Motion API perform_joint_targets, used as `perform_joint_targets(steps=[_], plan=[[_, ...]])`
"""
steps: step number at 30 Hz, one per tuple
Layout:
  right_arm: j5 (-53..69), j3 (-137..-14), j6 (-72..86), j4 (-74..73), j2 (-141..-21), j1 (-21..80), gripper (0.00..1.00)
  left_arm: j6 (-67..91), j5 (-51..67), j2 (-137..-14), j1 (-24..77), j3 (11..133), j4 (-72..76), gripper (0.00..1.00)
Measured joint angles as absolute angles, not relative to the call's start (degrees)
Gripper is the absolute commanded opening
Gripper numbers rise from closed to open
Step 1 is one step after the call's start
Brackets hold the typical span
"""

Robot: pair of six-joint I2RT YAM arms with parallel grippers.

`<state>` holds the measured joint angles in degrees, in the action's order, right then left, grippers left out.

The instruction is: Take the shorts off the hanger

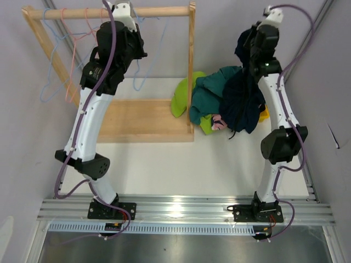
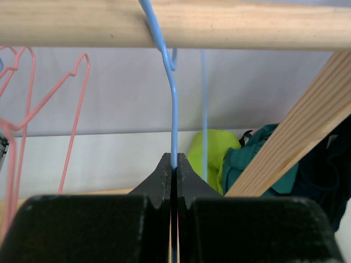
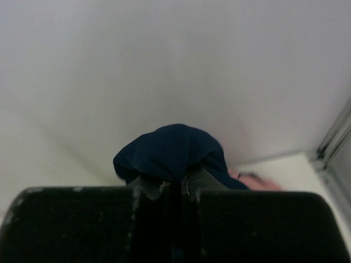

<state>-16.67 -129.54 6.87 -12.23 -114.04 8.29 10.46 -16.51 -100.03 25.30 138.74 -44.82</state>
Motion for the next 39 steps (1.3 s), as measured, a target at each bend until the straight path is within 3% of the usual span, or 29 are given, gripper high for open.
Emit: perform_joint_targets(steps=[9, 21, 24, 28, 29, 31, 39], plan=[[-10.5, -98.9, 12.6, -0.8, -118.0, 9.1, 0.0, 10.1, -14.5, -106.5, 22.7, 139.2, -43.7, 0.01], [-9.5, -78.7, 21.6, 9.0, -106.1, 9.2, 0.0, 11.6, -13.1, -106.8, 22.1, 134.3, -43.3, 0.0], [-9.4, -75.0, 22.3, 9.4, -102.8, 9.5, 0.0, 12.1, -12.8, -106.4, 22.0, 131.7, -41.1, 0.02], [-9.3, -73.1, 22.5, 9.5, -101.1, 9.7, 0.0, 13.1, -11.8, -104.1, 22.0, 127.5, -38.4, 0.16], [-9.3, -72.7, 22.5, 9.6, -100.9, 9.8, 0.0, 13.5, -11.6, -103.3, 22.0, 126.3, -38.3, 0.16], [-9.1, -72.1, 22.5, 9.8, -100.7, 9.8, 0.0, 14.0, -11.4, -101.4, 21.9, 122.6, -37.9, 0.01], [-8.6, -71.8, 22.5, 9.8, -100.7, 9.8, 0.0, 15.0, -9.8, -94.9, 21.8, 116.0, -37.7, 0.03]])
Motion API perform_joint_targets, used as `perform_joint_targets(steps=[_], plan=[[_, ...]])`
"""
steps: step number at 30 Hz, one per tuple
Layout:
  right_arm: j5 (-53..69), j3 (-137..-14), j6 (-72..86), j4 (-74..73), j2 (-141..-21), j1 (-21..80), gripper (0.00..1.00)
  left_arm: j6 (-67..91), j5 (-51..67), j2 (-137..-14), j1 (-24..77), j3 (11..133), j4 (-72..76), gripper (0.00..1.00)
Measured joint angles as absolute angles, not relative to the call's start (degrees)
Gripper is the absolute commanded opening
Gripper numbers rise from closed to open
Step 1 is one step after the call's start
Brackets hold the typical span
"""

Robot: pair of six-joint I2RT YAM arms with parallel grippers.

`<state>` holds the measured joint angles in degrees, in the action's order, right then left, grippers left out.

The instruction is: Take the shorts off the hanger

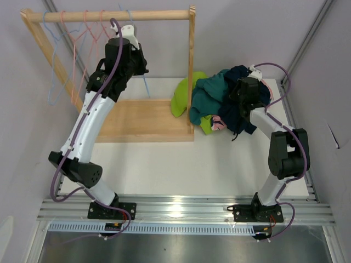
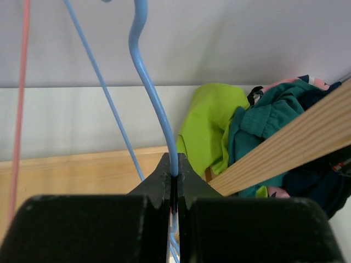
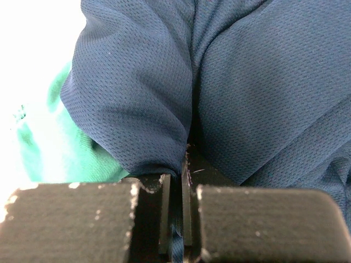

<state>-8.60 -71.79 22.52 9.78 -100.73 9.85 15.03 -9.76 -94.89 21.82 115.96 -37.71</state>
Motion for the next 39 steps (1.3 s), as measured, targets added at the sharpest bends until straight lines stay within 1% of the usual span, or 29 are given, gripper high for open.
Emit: perform_joint_targets(steps=[1, 3, 4, 5, 7, 8, 10, 11, 12, 14, 16, 17, 18, 24, 26, 30, 32, 35, 39], plan=[[-8.6, -71.7, 22.5, 9.8, -100.7, 9.9, 0.0, 15.0, -9.8, -94.0, 21.8, 115.6, -38.0, 0.04], [-8.5, -71.4, 22.7, 9.8, -100.7, 10.0, 0.0, 14.8, -9.7, -91.9, 21.8, 115.0, -38.5, 0.21], [-8.5, -71.2, 22.9, 9.9, -100.7, 10.1, 0.0, 14.8, -9.7, -90.9, 21.8, 114.7, -38.7, 0.35], [-8.5, -71.0, 23.0, 10.0, -100.7, 10.2, 0.0, 14.6, -9.7, -90.1, 21.8, 114.5, -38.8, 0.57], [-8.5, -70.7, 23.1, 10.2, -100.7, 10.5, 0.0, 14.6, -9.4, -88.6, 21.8, 113.8, -39.0, 0.75], [-8.5, -70.7, 23.1, 10.3, -100.7, 10.7, 0.0, 14.9, -9.2, -87.7, 21.8, 112.9, -38.7, 0.85], [-8.5, -70.7, 23.1, 10.3, -100.7, 11.0, 0.0, 15.1, -8.8, -86.2, 21.7, 111.4, -38.9, 0.91], [-8.5, -70.7, 23.1, 10.3, -100.7, 11.2, 0.0, 15.2, -8.6, -85.4, 21.7, 110.4, -38.9, 0.99], [-8.5, -70.8, 23.1, 10.2, -100.7, 11.3, 0.0, 15.1, -8.4, -84.7, 21.7, 109.6, -39.1, 0.99], [-8.2, -71.4, 23.1, 9.4, -100.9, 11.4, 0.26, 15.4, -8.1, -83.3, 21.7, 108.4, -39.2, 0.99], [-7.7, -73.0, 23.4, 8.1, -101.4, 11.4, 0.68, 15.4, -7.8, -81.9, 21.7, 107.5, -39.5, 0.99], [-7.4, -73.8, 23.2, 7.7, -101.6, 11.5, 0.98, 15.4, -7.7, -81.2, 21.7, 107.4, -39.8, 0.99], [-7.2, -74.2, 22.9, 7.4, -101.6, 11.6, 0.99, 15.4, -7.6, -80.6, 21.7, 107.3, -39.9, 0.99], [-8.0, -76.3, 22.3, 2.9, -101.7, 12.9, 0.99, 15.5, -7.1, -75.9, 21.7, 105.5, -39.7, 0.99], [-8.8, -77.2, 22.2, 0.8, -101.6, 13.2, 0.99, 15.6, -6.6, -73.1, 21.9, 101.5, -38.7, 0.99], [-11.3, -78.0, 21.5, -4.9, -99.2, 14.5, 0.99, 16.5, -5.1, -67.1, 23.7, 88.7, -36.3, 0.99], [-12.9, -78.1, 21.3, -8.9, -96.3, 15.4, 0.99, 16.7, -5.2, -66.8, 26.0, 83.7, -35.0, 0.98], [-15.0, -77.9, 21.2, -14.1, -90.3, 17.1, 0.99, 17.0, -5.3, -69.6, 29.3, 78.8, -33.6, 0.97], [-18.1, -74.3, 21.4, -17.8, -77.9, 20.4, 1.0, 17.1, -5.5, -76.1, 31.7, 74.8, -31.3, 0.96]])
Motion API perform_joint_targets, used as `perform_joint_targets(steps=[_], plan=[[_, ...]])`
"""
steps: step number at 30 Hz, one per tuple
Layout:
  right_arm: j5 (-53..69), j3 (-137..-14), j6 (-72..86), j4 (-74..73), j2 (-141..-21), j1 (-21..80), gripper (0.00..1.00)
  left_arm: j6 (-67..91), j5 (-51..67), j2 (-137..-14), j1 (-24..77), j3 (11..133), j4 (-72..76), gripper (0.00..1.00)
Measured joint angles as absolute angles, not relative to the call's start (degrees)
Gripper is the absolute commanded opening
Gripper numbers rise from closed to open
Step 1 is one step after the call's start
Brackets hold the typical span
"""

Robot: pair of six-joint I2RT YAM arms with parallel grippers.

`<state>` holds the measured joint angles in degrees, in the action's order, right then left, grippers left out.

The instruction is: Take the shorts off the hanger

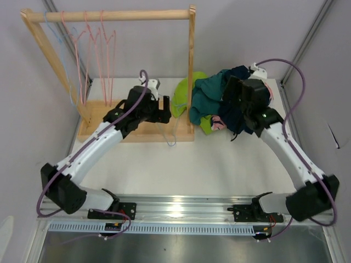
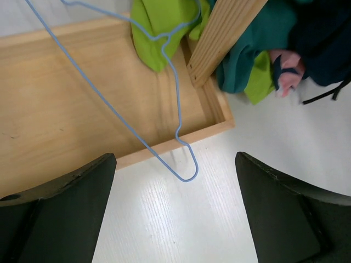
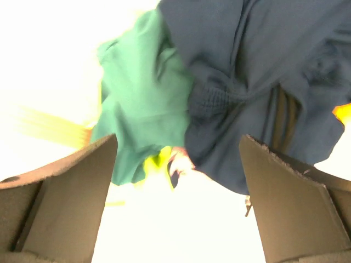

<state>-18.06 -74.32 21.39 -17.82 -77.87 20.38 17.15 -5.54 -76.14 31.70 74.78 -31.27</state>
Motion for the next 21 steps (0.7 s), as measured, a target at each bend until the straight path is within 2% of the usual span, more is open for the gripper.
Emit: perform_joint_targets(steps=[8, 15, 21], plan=[[-20.7, -64.5, 24.1, -22.3, -59.2, 29.4, 0.99, 17.1, -6.1, -88.0, 33.2, 73.8, -24.9, 0.93], [-21.2, -55.7, 26.8, -26.7, -56.7, 36.3, 0.99, 16.4, -7.6, -101.9, 34.8, 78.7, -22.8, 0.93], [-21.9, -54.2, 26.9, -29.5, -53.5, 36.9, 1.0, 16.0, -9.6, -107.5, 34.9, 81.0, -22.4, 0.91]])
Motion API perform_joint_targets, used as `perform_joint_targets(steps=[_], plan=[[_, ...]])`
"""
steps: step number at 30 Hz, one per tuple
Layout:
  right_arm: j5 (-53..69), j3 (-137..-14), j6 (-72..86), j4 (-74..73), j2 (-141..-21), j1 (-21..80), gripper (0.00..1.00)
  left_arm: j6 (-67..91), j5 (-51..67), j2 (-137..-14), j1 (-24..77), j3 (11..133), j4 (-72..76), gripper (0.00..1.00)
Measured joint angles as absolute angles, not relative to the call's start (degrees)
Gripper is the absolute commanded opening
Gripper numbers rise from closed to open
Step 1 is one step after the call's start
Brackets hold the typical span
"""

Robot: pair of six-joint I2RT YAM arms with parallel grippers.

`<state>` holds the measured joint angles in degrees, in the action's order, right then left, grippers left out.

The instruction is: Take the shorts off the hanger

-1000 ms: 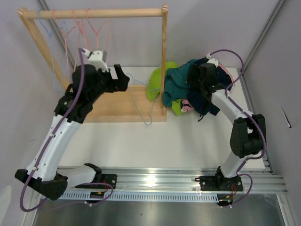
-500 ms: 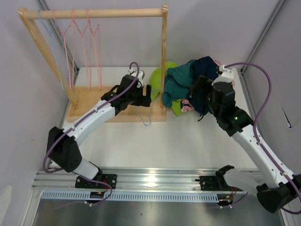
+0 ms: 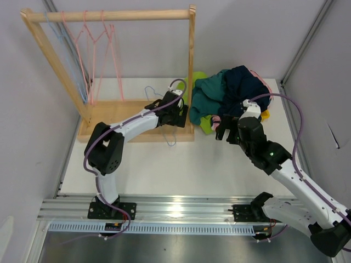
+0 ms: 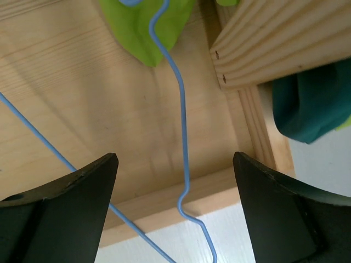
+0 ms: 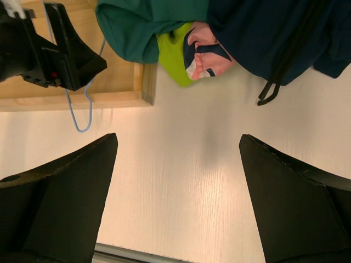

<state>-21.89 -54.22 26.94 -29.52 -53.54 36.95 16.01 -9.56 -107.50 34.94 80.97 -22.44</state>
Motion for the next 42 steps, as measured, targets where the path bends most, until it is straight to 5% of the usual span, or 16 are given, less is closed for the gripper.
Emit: perform_joint_targets(steps=[5, 10, 15, 22, 30, 42], plan=[[-22.8, -54.2, 26.7, -29.8, -49.8, 36.9, 0.99, 16.0, -10.4, -111.0, 34.9, 82.6, -21.4, 0.8], [-23.3, -54.0, 26.3, -30.2, -48.7, 36.9, 0.99, 16.2, -10.3, -113.7, 34.9, 82.7, -21.1, 0.52], [-23.3, -52.6, 26.3, -31.1, -48.1, 36.6, 0.99, 16.1, -10.5, -114.2, 34.9, 82.6, -20.9, 0.0], [-23.3, -51.9, 26.3, -32.4, -47.0, 36.5, 0.99, 16.1, -10.9, -110.2, 34.9, 78.5, -20.9, 0.0], [-23.4, -51.9, 26.3, -32.8, -44.7, 36.5, 0.99, 16.6, -10.7, -86.5, 34.9, 73.0, -26.4, 0.0], [-23.4, -51.9, 27.0, -33.1, -43.5, 36.5, 0.99, 16.8, -4.8, -72.2, 35.0, 87.7, -35.9, 0.0]])
